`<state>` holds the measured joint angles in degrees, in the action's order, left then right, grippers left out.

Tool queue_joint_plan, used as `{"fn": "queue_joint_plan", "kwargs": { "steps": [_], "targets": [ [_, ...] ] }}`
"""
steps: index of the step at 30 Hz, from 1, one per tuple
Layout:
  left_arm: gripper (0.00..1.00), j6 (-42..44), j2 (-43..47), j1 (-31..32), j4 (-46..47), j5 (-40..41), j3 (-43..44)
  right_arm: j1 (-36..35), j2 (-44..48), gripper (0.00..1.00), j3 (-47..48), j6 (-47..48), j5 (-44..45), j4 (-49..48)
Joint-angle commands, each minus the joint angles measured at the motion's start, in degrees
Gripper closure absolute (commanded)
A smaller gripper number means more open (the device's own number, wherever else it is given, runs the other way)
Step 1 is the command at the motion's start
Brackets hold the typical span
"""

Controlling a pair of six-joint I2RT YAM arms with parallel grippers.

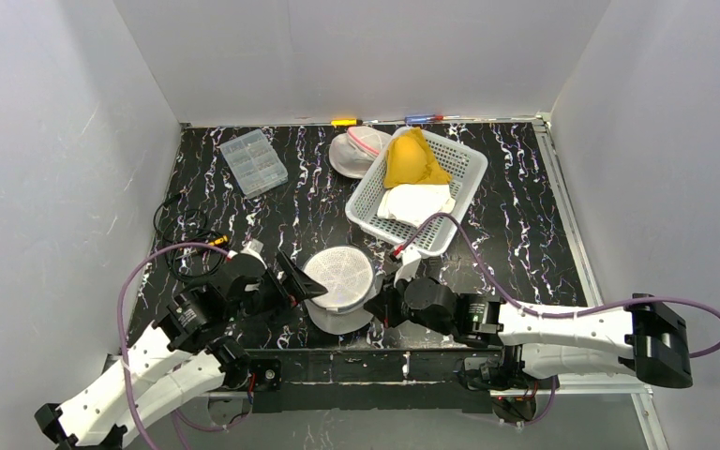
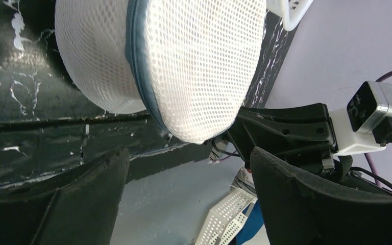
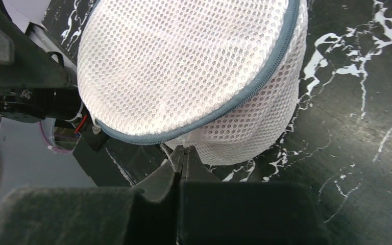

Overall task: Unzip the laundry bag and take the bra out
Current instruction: Unzip the laundry bag at the center of the board.

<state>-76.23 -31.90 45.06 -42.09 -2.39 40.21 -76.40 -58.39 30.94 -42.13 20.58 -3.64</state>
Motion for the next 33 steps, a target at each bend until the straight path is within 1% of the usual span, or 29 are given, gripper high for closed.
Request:
{"fn": "queue_joint_plan", "kwargs": {
  "steps": [1, 6, 9, 11, 14, 18, 25, 33],
  "targets": [
    [0.15, -5.4, -0.3, 3.4, -0.4, 0.8, -0.4, -1.5, -1.4, 0.99, 0.1, -0.7, 0.4, -6.5],
    [0.22, -7.3, -6.1, 8.6, 7.6, 1.6, -1.0, -2.5, -2.8, 0.99, 0.6, -0.7, 0.3, -7.6],
    [0.26, -8.1, -10.6, 12.2, 10.1, 5.3, -0.1, -3.4, -3.0, 0.99, 0.7, -1.1, 0.7, -8.0],
    [0.3, -8.7, -12.9, 13.4, 10.7, 7.3, 0.4, -4.3, -3.0, 0.99, 0.7, -1.2, 1.0, -8.2],
    [0.36, -9.9, -14.2, 13.9, 11.2, 9.8, 0.0, -6.0, -2.9, 0.99, 1.1, -1.2, 2.0, -8.1],
    [0.43, -10.9, -13.9, 13.9, 11.4, 12.8, -0.9, -7.9, -2.3, 0.99, 1.1, -1.3, 3.1, -7.8],
    [0.56, -10.4, -14.7, 13.9, 10.9, 13.8, -1.6, -9.0, -0.3, 0.99, 0.9, -1.5, 5.6, -5.9],
    [0.78, -9.4, -13.9, 13.9, 10.1, 15.6, -2.2, -9.2, 0.9, 0.99, 0.6, -1.9, 6.6, -4.8]
  ]
}}
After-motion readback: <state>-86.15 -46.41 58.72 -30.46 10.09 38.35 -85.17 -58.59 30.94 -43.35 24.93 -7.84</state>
